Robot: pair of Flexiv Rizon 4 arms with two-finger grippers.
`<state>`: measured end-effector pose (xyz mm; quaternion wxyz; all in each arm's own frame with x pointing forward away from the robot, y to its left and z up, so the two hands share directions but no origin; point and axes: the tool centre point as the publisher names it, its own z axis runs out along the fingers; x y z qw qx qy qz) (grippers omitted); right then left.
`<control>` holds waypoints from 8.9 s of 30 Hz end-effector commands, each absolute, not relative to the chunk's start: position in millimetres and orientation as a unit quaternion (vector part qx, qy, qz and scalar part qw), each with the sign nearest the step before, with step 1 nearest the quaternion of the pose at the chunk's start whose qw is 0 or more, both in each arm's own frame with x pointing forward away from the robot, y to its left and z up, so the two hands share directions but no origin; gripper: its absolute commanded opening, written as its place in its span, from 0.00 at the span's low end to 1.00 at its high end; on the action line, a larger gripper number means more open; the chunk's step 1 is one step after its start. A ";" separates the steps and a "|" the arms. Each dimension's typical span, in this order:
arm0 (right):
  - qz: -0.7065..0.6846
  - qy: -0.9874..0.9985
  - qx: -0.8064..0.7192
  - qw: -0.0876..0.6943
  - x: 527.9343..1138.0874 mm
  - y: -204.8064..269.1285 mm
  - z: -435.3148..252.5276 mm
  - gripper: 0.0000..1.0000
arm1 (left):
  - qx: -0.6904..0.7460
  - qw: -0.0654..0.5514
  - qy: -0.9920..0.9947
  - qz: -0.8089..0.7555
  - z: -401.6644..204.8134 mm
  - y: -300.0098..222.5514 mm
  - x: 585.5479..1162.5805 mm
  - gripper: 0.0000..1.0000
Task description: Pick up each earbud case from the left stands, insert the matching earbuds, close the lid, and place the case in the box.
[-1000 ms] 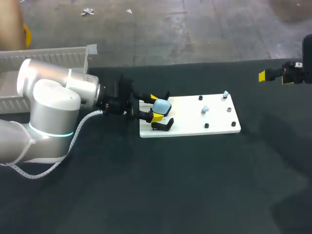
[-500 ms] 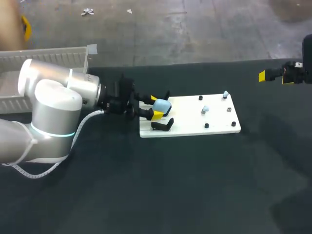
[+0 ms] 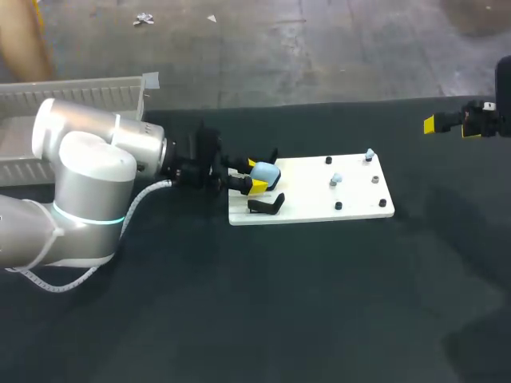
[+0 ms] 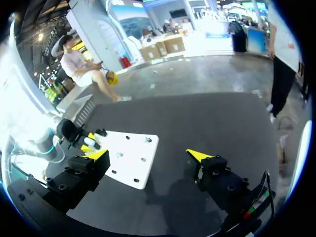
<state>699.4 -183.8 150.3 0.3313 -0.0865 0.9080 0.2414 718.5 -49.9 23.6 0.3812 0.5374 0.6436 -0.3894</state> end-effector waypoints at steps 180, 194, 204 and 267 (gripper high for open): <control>-0.079 0.962 -0.211 0.155 745.6 -101.6 57.1 1.00 | 0.515 0.509 0.517 -0.455 149.6 -94.3 704.3 0.00; -0.086 0.960 -0.233 0.133 760.8 -106.2 37.9 0.76 | 0.515 0.509 0.517 -0.455 149.6 -94.3 704.3 0.00; -0.092 0.961 -0.230 0.124 769.2 -104.7 35.1 0.57 | 0.515 0.509 0.517 -0.455 149.6 -94.3 704.3 0.00; -0.107 0.970 -0.195 0.098 771.2 -96.5 28.8 0.15 | 0.515 0.509 0.517 -0.455 149.6 -94.3 704.3 0.00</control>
